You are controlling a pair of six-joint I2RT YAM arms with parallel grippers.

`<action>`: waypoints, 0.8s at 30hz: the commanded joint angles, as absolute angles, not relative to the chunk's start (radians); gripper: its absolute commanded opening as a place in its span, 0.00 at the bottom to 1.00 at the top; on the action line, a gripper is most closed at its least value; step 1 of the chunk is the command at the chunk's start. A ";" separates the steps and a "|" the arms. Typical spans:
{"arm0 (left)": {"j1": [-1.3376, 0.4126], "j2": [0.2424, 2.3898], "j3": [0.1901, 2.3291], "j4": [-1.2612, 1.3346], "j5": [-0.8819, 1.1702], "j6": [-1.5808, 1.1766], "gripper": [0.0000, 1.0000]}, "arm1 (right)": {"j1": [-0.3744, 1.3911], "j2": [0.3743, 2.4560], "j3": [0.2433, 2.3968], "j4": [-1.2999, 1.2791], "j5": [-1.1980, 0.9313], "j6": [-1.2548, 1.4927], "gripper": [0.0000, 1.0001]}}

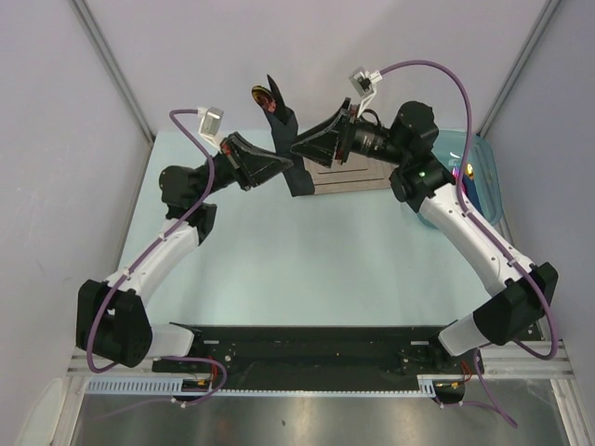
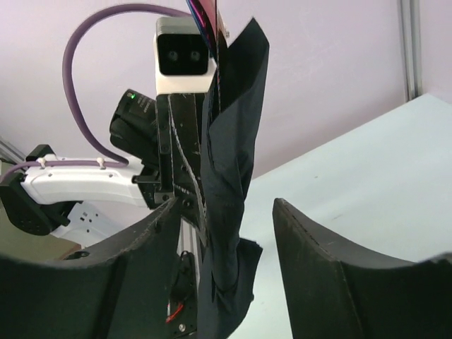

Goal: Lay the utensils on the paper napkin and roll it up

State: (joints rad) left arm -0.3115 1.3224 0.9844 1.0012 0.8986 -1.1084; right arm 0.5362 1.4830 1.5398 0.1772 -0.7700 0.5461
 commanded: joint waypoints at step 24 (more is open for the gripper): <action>-0.322 1.394 1.103 1.108 0.835 -1.118 0.00 | 0.494 1.399 1.454 0.198 -0.788 0.577 0.70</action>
